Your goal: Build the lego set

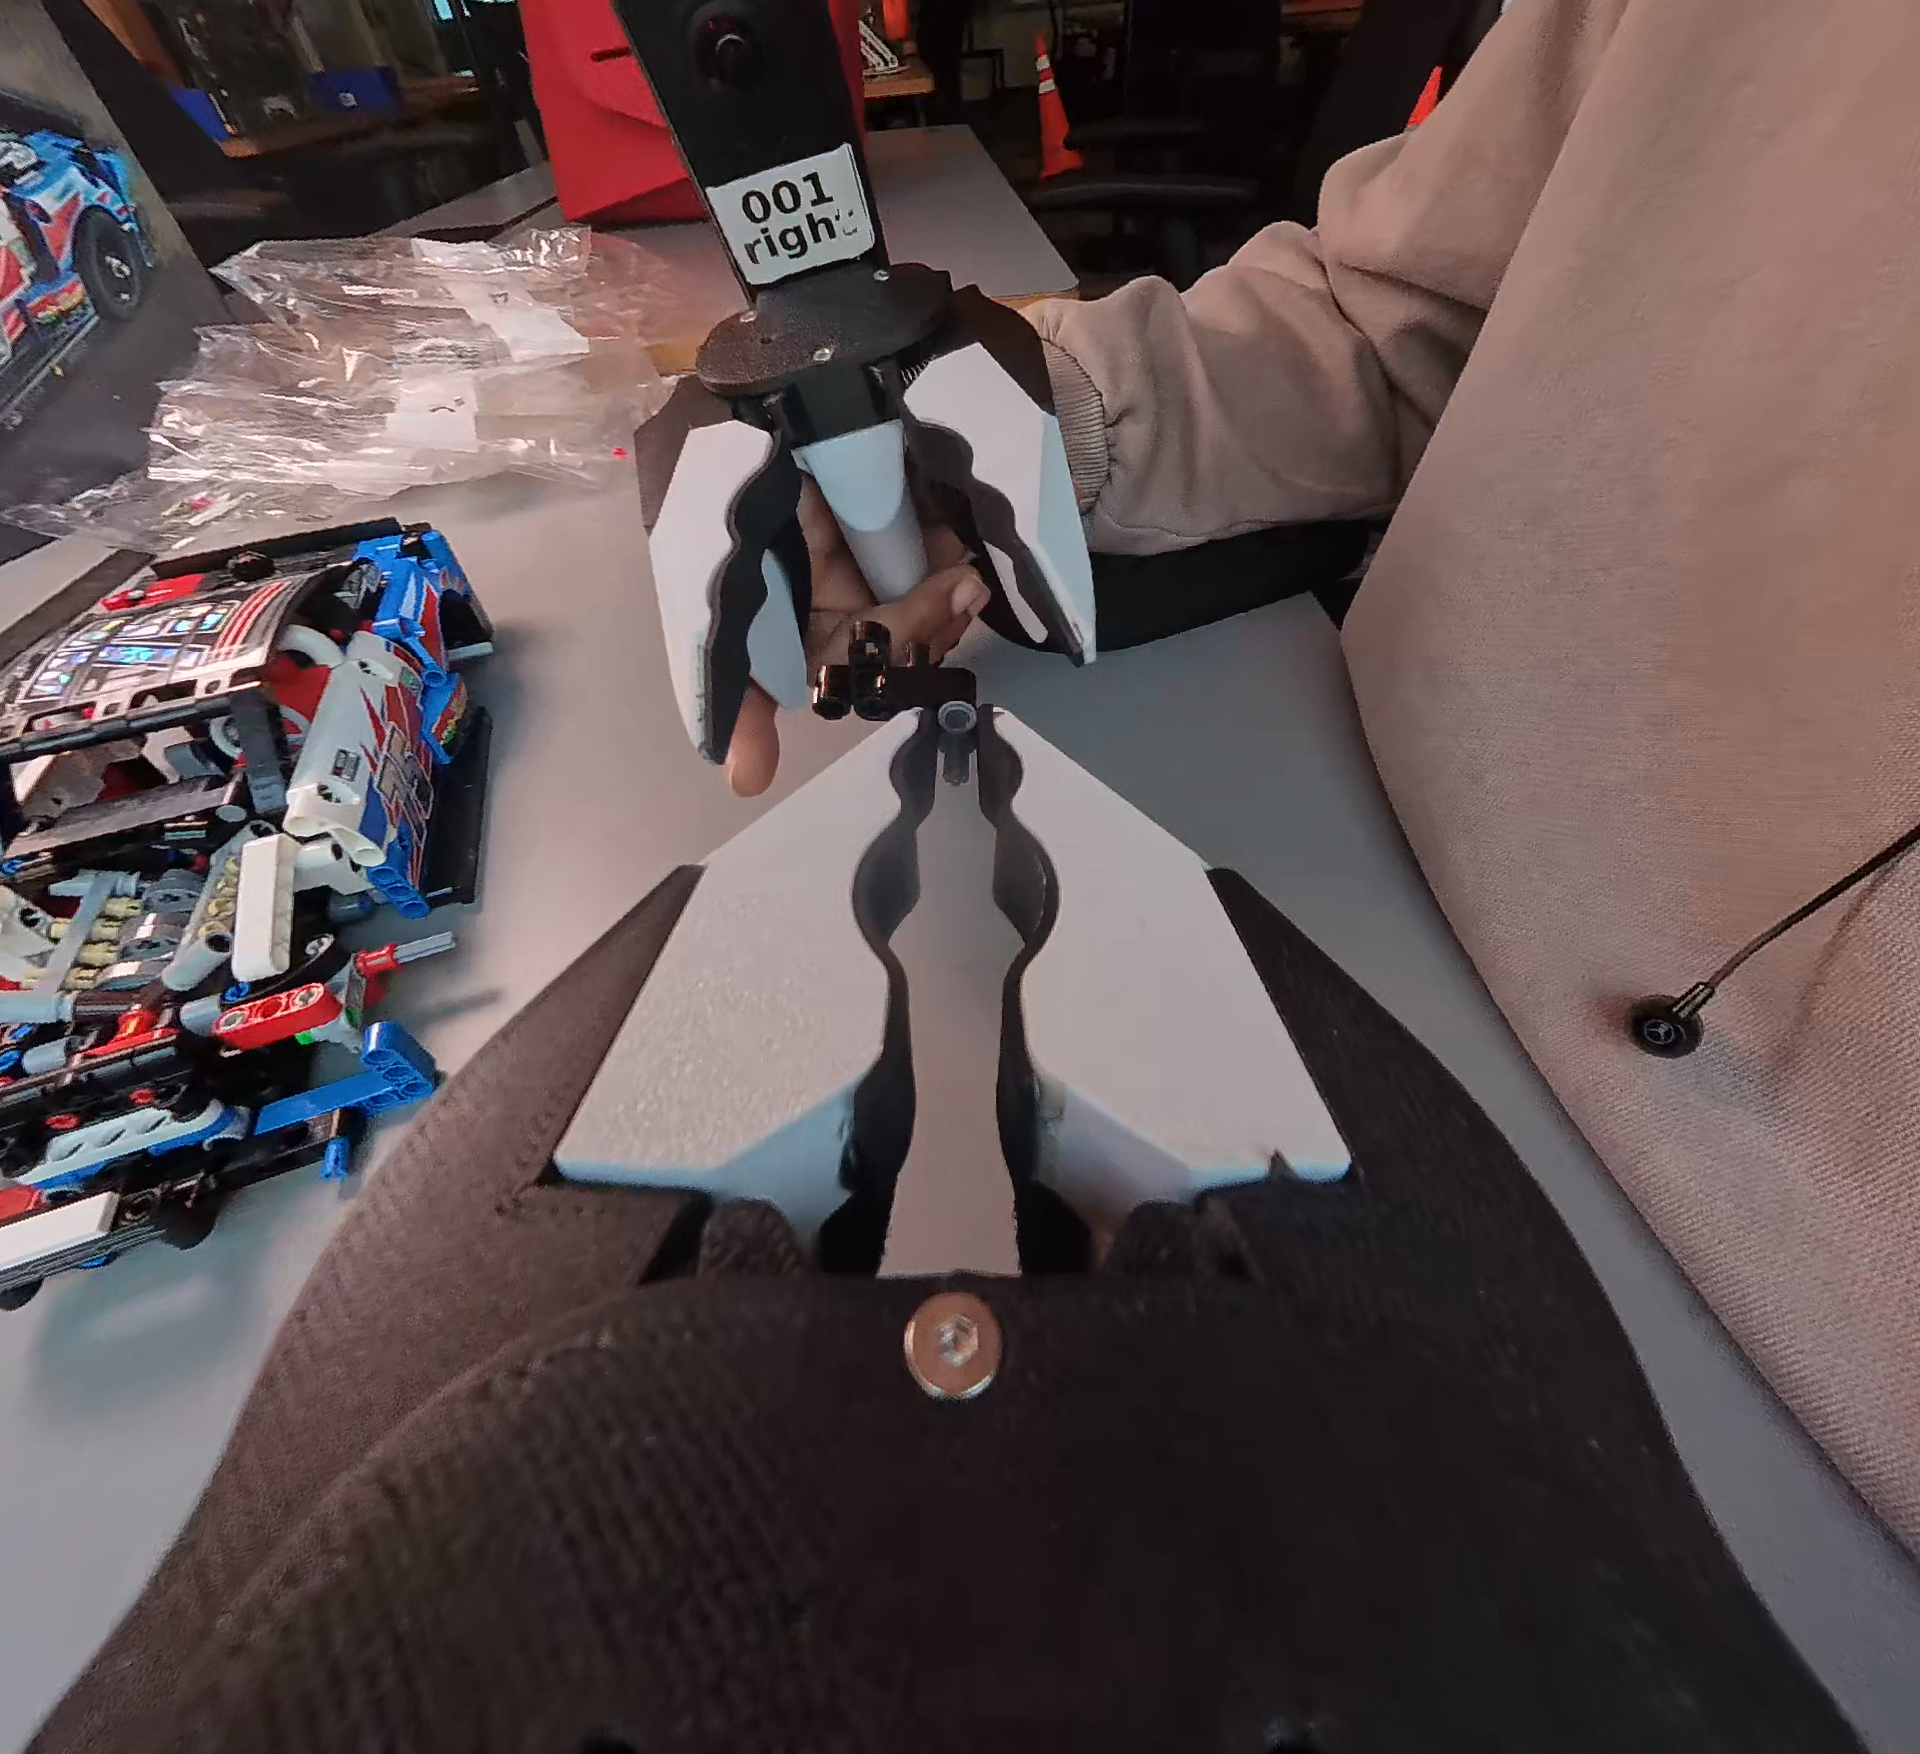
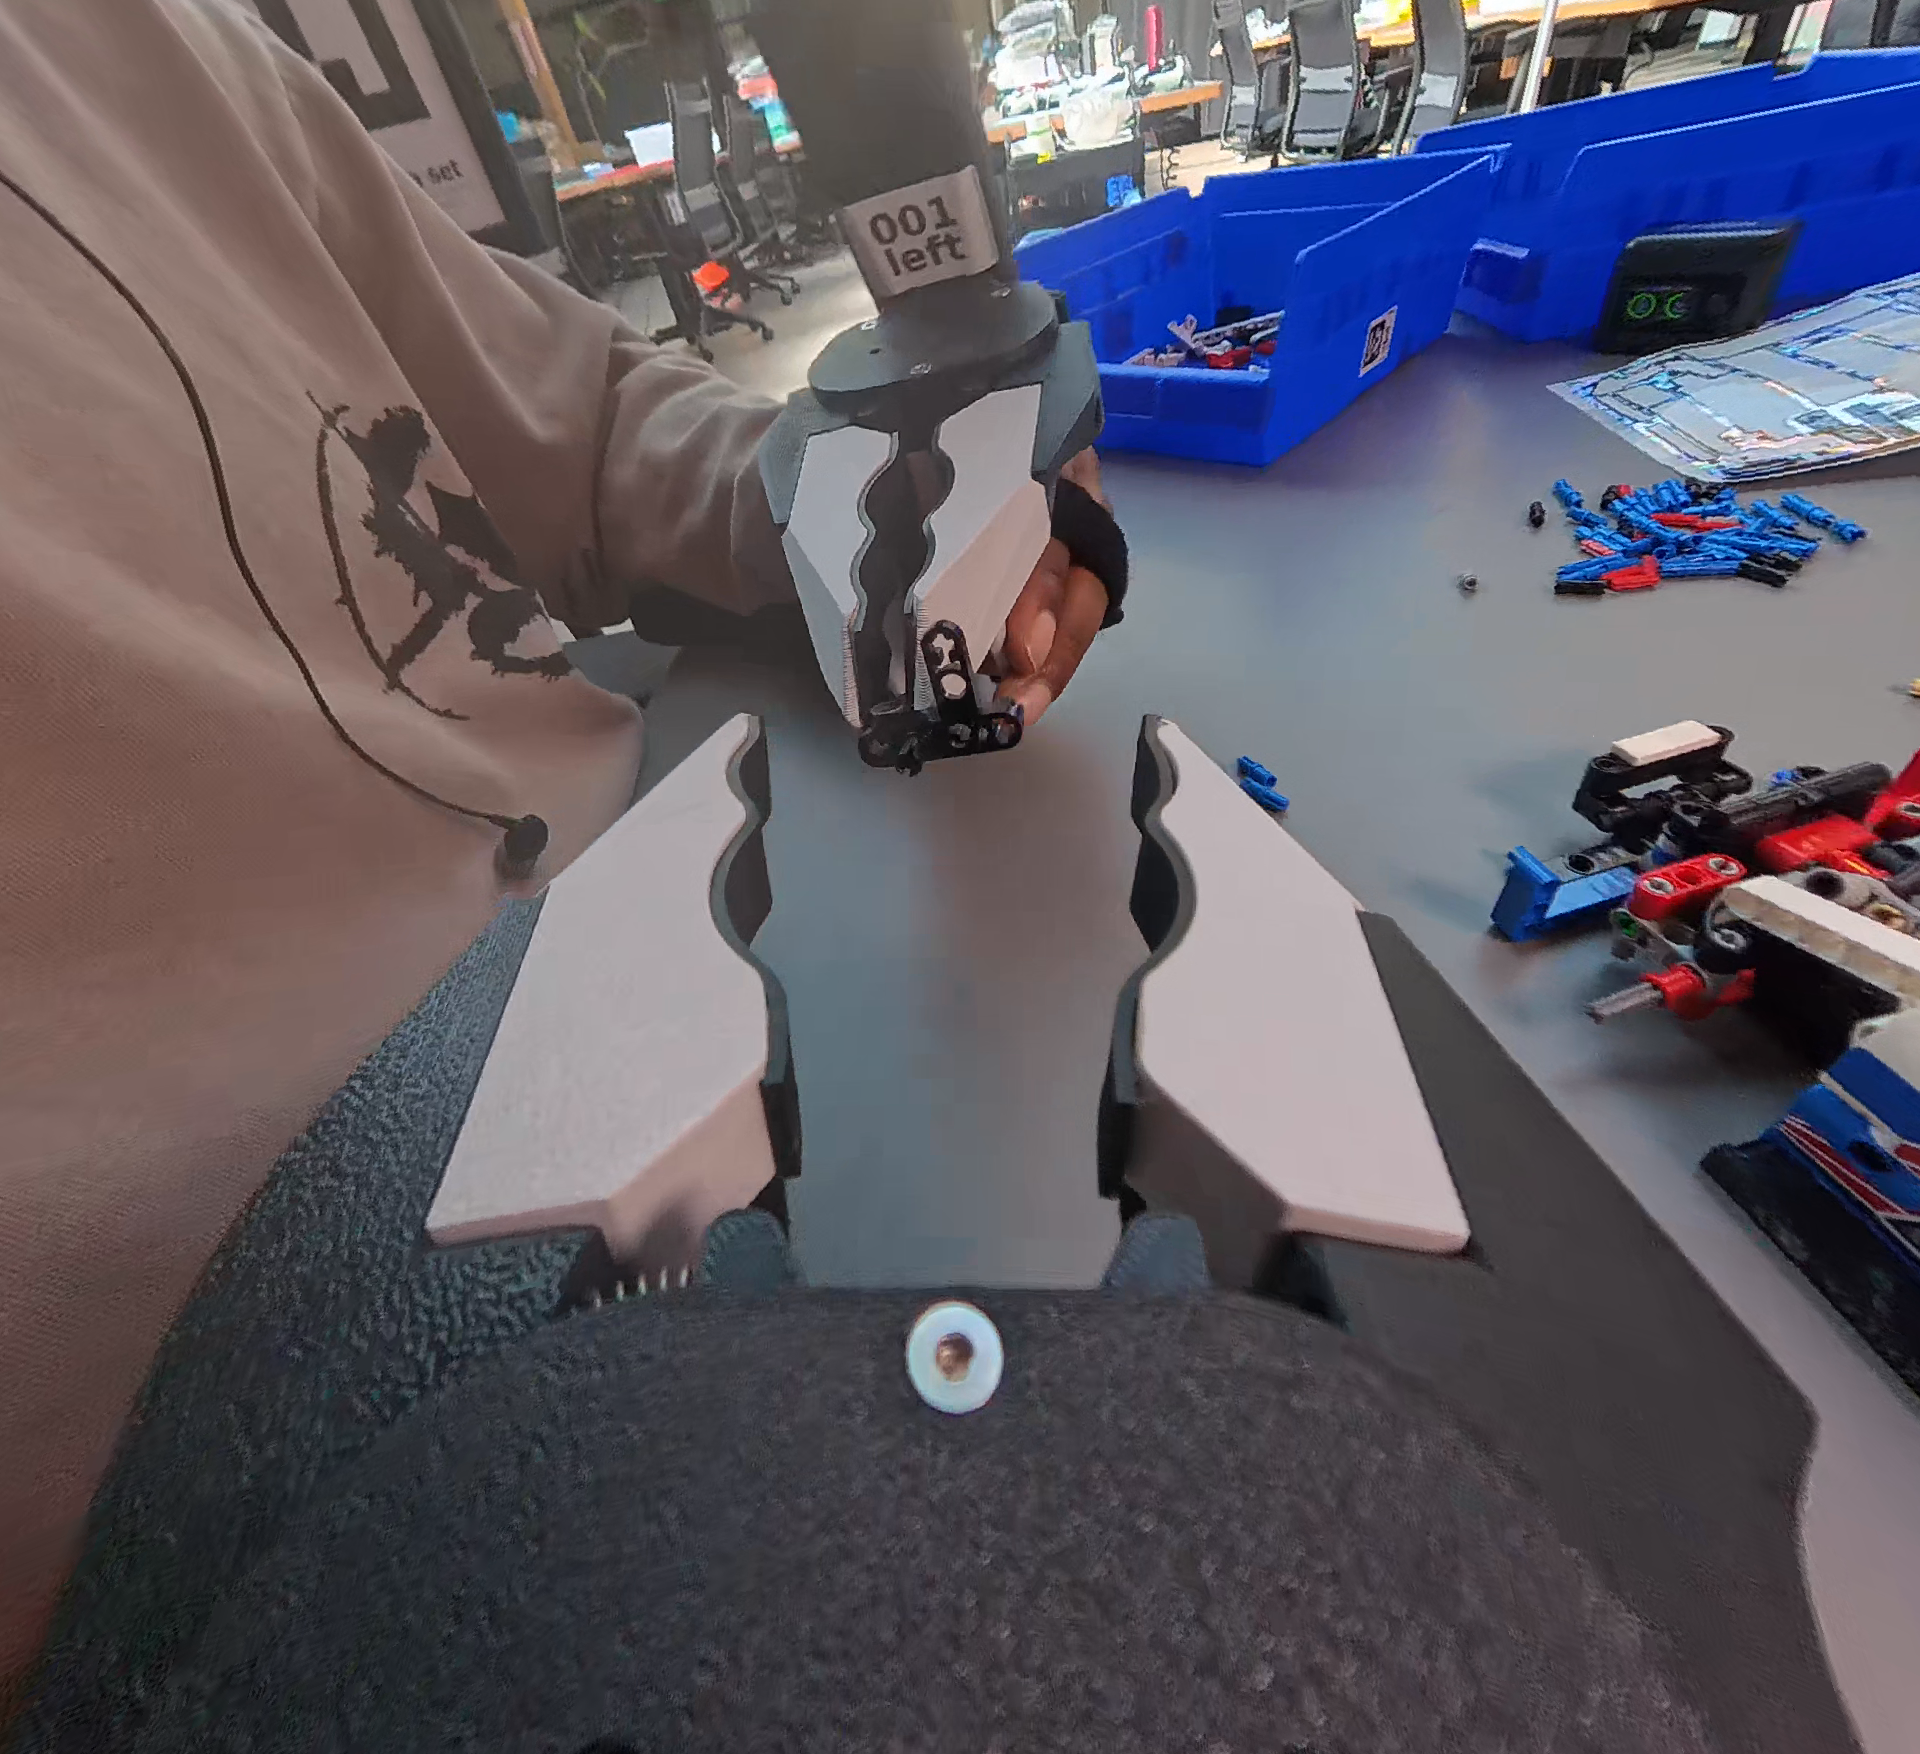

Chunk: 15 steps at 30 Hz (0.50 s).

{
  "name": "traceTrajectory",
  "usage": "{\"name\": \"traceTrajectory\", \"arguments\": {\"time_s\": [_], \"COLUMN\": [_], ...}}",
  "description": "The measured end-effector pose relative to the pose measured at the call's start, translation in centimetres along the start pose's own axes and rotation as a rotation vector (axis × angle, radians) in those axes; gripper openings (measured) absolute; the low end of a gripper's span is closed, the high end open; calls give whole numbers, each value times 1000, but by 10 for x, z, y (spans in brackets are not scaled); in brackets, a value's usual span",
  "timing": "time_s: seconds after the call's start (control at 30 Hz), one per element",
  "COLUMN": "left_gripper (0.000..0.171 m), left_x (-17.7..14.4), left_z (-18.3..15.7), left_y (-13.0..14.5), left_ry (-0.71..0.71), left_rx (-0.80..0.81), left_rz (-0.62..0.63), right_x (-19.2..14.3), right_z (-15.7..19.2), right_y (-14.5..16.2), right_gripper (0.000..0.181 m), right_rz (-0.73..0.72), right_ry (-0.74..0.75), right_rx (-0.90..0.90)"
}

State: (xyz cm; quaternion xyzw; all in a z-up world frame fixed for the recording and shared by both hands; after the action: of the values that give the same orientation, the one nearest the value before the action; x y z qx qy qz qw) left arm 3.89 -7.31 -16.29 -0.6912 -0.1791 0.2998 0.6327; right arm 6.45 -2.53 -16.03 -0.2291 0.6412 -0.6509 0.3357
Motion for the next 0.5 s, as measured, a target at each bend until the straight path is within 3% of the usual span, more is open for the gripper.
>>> {"name": "traceTrajectory", "arguments": {"time_s": [0.07,0.23,0.5], "left_gripper": [6,6,9], "left_x": [2,4,-3], "left_z": [-3,-8,23], "left_y": [2,5,17], "left_ry": [17,39,-135], "left_rx": [-7,6,-39], "left_rz": [7,37,120], "right_x": [6,11,9], "right_z": [7,13,-13], "right_y": [5,8,14], "right_gripper": [66,34,30], "right_rz": [41,71,132], "right_ry": [-19,-39,144], "right_rx": [-35,-67,-77]}}
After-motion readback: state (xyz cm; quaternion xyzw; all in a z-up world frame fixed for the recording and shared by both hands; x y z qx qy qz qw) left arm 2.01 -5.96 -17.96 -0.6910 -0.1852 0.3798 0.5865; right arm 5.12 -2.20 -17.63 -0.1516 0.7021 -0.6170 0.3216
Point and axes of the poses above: each gripper's, where its closed fingertips meet, x out along the fingers, y out of its underside, z = x × y across the jaws, the point moved 3 cm from there along -x, back along the fingers, and after that the axes turned 5 degrees about -x, right-handed, at the moved point
